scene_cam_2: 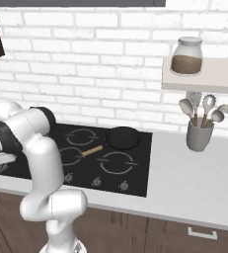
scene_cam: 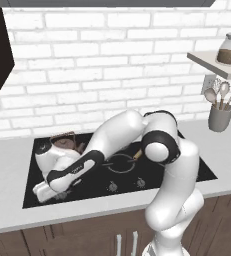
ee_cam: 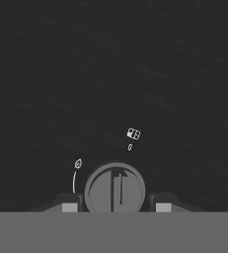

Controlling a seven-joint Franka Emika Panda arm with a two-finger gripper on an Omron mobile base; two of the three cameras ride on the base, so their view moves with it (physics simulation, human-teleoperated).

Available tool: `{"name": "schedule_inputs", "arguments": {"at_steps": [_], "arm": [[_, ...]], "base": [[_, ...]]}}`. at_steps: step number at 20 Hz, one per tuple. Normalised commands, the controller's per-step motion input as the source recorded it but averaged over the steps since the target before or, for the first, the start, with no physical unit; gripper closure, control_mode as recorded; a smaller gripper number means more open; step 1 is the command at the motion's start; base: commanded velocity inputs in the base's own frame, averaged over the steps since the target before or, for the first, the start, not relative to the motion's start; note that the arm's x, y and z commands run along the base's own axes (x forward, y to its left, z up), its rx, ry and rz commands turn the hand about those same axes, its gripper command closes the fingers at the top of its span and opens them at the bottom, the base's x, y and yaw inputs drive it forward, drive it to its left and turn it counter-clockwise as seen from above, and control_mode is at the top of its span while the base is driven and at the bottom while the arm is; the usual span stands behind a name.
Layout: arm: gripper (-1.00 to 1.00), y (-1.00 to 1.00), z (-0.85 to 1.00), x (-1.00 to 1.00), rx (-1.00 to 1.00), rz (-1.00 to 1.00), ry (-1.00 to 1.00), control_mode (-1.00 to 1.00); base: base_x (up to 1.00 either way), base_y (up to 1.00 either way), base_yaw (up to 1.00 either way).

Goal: Pick the kettle from the counter and place it on a stove burner. Then turn the burner on.

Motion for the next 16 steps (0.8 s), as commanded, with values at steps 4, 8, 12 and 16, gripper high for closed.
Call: {"name": "schedule_inputs", "arguments": {"at_steps": [4,8,12,16], "arm": [[1.0,0.0,0.0,0.0,-0.02,0.48,-0.04,-1.0],[1.0,0.06,0.0,0.0,-0.04,0.5,0.0,-1.0],[1.0,0.13,0.01,0.0,-0.06,0.48,0.0,-1.0],[1.0,0.15,0.01,0.0,-0.09,0.39,0.01,-1.0]], "base": [[0.0,0.0,0.0],[0.0,0.0,0.0],[0.0,0.0,0.0],[0.0,0.0,0.0]]}}
